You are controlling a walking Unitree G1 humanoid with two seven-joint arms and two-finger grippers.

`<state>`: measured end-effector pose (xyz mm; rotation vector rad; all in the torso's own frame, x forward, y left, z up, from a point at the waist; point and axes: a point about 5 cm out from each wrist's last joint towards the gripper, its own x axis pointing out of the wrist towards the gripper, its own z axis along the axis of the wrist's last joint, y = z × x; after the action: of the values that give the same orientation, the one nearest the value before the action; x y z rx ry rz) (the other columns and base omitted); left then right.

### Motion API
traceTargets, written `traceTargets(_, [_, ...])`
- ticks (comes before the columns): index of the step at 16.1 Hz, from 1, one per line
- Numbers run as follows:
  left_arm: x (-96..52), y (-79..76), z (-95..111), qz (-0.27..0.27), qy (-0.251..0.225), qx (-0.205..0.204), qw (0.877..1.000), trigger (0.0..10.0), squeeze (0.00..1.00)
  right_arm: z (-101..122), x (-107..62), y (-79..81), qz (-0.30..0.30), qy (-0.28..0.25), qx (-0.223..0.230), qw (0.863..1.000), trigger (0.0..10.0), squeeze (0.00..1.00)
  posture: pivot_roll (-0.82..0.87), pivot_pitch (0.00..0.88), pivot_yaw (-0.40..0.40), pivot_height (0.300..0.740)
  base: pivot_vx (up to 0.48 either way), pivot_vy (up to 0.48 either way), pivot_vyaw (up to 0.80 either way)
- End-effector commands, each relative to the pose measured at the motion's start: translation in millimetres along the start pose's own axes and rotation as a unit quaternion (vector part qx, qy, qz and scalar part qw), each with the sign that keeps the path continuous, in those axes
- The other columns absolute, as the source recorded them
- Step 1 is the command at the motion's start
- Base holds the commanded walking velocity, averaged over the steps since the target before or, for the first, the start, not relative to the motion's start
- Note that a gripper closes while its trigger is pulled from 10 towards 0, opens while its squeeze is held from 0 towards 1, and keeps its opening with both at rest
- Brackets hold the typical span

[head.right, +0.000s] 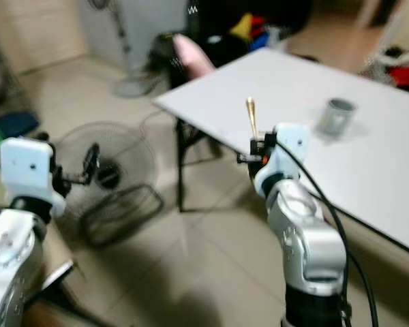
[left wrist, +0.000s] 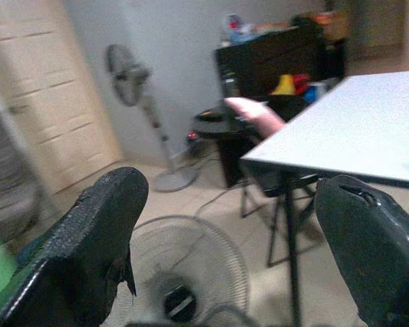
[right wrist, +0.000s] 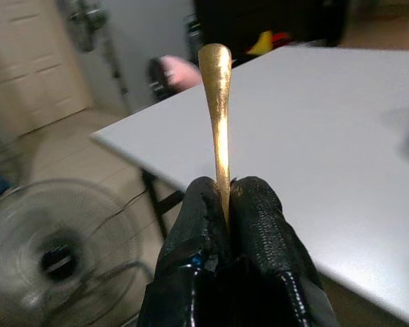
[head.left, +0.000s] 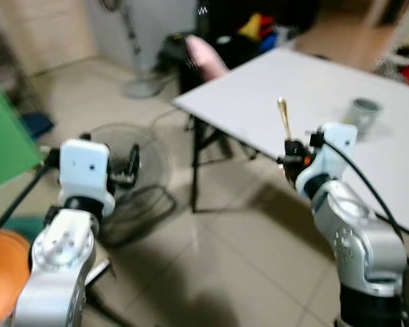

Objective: Setting the table

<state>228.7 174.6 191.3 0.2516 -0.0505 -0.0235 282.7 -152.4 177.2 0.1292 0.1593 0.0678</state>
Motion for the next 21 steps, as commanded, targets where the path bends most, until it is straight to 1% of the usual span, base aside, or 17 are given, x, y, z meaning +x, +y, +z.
traceTargets(1, [-0.5,-5.8,-1.3,-0.02,0.001,-0.002,1.0,10.0,0.0,1.4,1.6,-6.6,-0.011,-0.001,-0.004,1.0,10.0,0.0,-0.07,0.0,0.035,0.74,0.322,0.0,-0.66])
traceTargets(2, [-1.8,-6.2,-3.2,-0.023,0.005,-0.001,1.0,10.0,0.0,0.4,2.7,-4.9,-0.004,0.002,-0.008,1.0,10.0,0.0,-0.07,0.0,0.033,0.74,0.319,0.0,-0.41])
traceTargets(8, [-3.4,-4.0,-6.6,-0.02,0.01,0.002,1.0,10.0,0.0,-6.8,4.0,0.0,0.006,0.017,-0.017,1.0,10.0,0.0,-0.06,0.0,0.027,0.74,0.319,0.0,0.0])
traceTargets(12, [-3.5,-4.0,-8.5,-0.02,0.011,0.002,1.0,10.0,0.0,-12.4,4.1,1.5,0.013,0.035,-0.005,0.999,10.0,0.0,-0.06,0.0,0.031,0.74,0.316,0.0,0.0])
traceTargets(16, [-0.1,-3.4,-8.3,-0.023,0.007,0.003,1.0,10.0,0.0,-14.6,4.0,2.5,0.019,0.033,-0.015,0.999,10.0,0.0,-0.07,0.0,0.038,0.74,0.314,0.0,0.0])
traceTargets(21, [3.8,-7.1,-12.0,-0.029,0.008,-0.005,1.0,10.0,0.0,-17.9,2.9,-0.2,0.014,0.037,-0.021,0.999,10.0,0.0,-0.08,0.0,0.051,0.74,0.315,0.0,0.0])
